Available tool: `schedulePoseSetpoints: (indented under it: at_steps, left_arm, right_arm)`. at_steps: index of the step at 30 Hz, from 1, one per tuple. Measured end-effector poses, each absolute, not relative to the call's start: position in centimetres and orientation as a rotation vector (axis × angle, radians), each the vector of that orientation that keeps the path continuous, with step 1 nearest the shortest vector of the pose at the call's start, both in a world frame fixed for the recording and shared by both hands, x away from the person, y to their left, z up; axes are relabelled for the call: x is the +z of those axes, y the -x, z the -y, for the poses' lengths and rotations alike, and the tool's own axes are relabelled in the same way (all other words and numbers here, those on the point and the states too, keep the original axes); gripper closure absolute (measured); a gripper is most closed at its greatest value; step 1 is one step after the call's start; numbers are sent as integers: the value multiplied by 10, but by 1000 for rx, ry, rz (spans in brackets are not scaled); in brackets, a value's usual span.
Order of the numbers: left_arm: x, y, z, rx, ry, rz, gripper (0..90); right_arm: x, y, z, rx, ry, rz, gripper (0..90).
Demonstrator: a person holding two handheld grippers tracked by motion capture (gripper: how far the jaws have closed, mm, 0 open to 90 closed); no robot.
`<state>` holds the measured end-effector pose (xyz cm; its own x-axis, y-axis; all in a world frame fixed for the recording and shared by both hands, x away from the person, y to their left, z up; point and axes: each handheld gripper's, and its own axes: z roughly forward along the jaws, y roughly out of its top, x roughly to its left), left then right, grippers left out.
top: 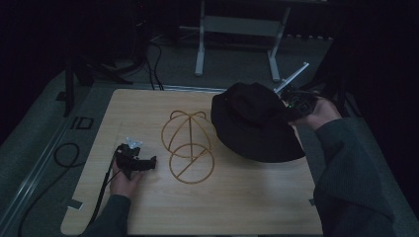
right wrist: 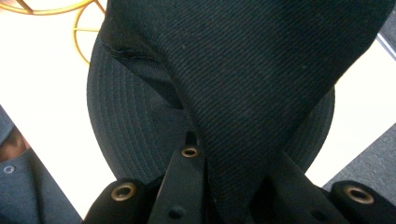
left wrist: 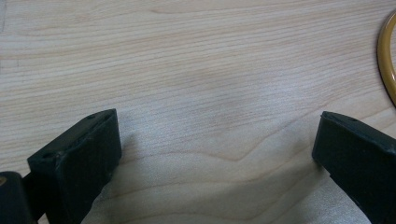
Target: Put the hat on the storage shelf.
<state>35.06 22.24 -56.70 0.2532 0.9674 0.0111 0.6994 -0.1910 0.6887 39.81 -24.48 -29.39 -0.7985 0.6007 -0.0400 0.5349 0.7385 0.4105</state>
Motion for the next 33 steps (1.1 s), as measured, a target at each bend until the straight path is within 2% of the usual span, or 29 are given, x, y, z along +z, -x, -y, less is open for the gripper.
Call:
schedulePoseSetpoints:
  at_steps: [17,33]
  left_arm:
    - [-567,-351,-222,616,-1963,-1509,15]
    - [-567,-350,-222,613,-1966,-1510,15]
  right_arm:
    - [-271,-396,266,668,-899,-2780,872]
    - [-253,-383,265,744,-796,-2798,872]
